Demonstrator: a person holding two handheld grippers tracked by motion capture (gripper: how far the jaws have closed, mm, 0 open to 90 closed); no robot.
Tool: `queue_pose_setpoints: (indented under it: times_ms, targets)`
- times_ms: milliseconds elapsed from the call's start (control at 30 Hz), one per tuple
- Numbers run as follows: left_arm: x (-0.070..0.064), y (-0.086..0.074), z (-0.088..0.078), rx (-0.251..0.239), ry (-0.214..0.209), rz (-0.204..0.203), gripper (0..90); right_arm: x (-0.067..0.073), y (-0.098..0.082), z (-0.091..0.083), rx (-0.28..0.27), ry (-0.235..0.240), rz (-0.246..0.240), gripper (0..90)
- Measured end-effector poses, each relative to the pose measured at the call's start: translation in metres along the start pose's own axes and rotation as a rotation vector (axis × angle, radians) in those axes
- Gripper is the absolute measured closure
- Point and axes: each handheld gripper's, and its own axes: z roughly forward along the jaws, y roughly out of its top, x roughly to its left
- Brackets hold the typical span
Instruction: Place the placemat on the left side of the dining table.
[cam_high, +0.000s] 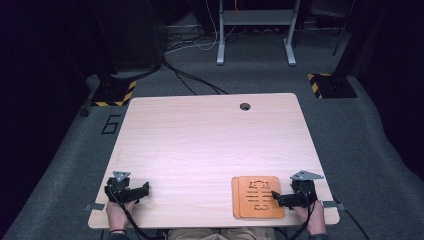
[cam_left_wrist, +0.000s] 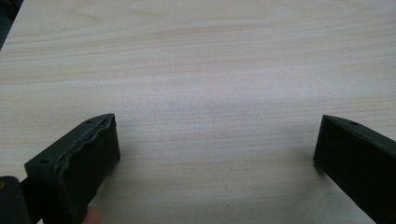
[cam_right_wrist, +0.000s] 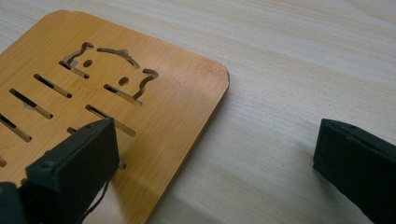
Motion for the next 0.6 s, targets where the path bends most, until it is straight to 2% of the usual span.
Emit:
queue_pose_setpoints:
  times_ms: [600]
  targets:
    - [0.0002,0.0001,-0.0002,0.002,0.002,-0.004,0.0,-0.0030,-0.0016,-0.0023,0.001,-0.002,0.005,0.0]
